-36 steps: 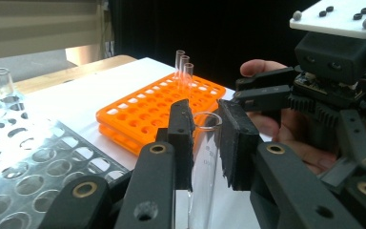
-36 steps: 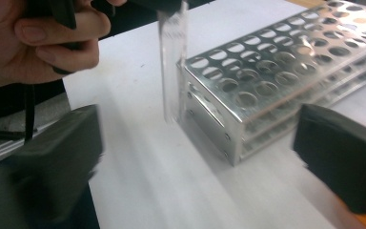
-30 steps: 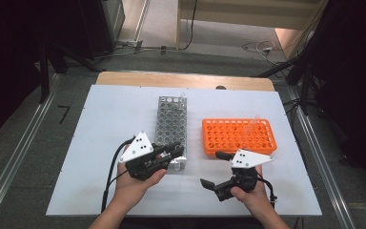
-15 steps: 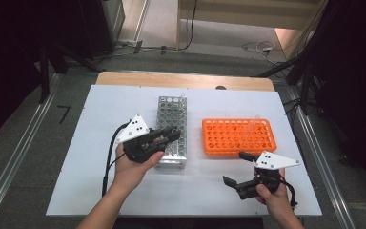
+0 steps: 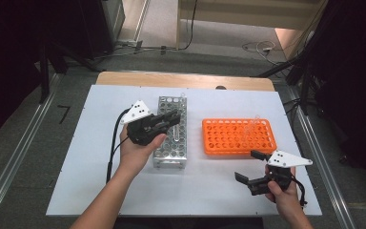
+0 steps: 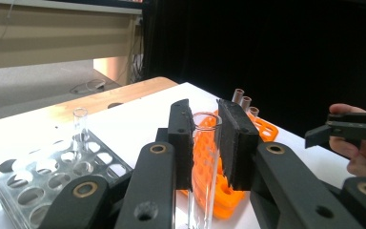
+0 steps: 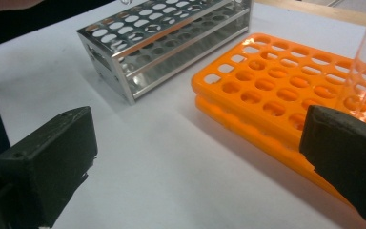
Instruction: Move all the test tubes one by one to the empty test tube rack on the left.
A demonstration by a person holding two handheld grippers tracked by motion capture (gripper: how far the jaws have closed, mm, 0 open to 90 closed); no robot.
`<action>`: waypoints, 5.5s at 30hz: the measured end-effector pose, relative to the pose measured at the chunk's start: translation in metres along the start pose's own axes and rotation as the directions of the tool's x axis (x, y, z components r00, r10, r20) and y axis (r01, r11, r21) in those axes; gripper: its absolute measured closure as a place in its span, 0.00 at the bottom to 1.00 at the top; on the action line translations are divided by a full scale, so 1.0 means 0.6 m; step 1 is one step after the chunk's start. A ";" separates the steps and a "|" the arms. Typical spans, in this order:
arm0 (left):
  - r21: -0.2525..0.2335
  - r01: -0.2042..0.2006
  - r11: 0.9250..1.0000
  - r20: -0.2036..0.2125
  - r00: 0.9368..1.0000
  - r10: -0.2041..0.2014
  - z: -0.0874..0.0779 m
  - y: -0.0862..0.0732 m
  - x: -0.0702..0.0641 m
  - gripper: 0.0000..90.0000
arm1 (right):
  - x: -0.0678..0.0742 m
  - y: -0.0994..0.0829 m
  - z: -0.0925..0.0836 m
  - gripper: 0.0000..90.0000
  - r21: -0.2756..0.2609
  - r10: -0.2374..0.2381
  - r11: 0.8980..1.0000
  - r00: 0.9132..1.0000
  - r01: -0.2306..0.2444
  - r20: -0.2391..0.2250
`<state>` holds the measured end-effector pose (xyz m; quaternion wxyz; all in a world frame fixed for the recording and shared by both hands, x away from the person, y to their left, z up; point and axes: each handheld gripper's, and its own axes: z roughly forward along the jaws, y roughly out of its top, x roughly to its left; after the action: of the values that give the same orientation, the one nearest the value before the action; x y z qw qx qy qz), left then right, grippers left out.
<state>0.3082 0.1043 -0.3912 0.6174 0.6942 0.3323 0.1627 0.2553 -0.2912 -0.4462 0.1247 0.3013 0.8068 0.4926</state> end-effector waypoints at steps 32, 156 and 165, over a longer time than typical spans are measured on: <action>-0.029 -0.034 0.999 -0.166 0.986 0.029 0.127 0.032 0.087 0.84 | -0.034 -0.010 -0.016 0.00 -0.028 0.045 0.999 0.999 -0.045 0.028; 0.120 0.000 0.993 -0.111 0.994 0.013 -0.048 -0.063 -0.022 0.00 | -0.046 0.015 0.022 0.00 -0.005 0.096 0.995 0.991 -0.095 0.089; 0.123 0.000 0.992 -0.125 0.992 0.015 -0.068 -0.095 -0.043 0.00 | -0.072 0.026 0.043 0.04 -0.012 0.140 0.990 0.983 -0.140 0.120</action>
<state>0.2486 0.1186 -0.4338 0.5507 0.7206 0.3773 0.1875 0.3077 -0.2935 -0.4495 0.1387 0.3862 0.7738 0.4826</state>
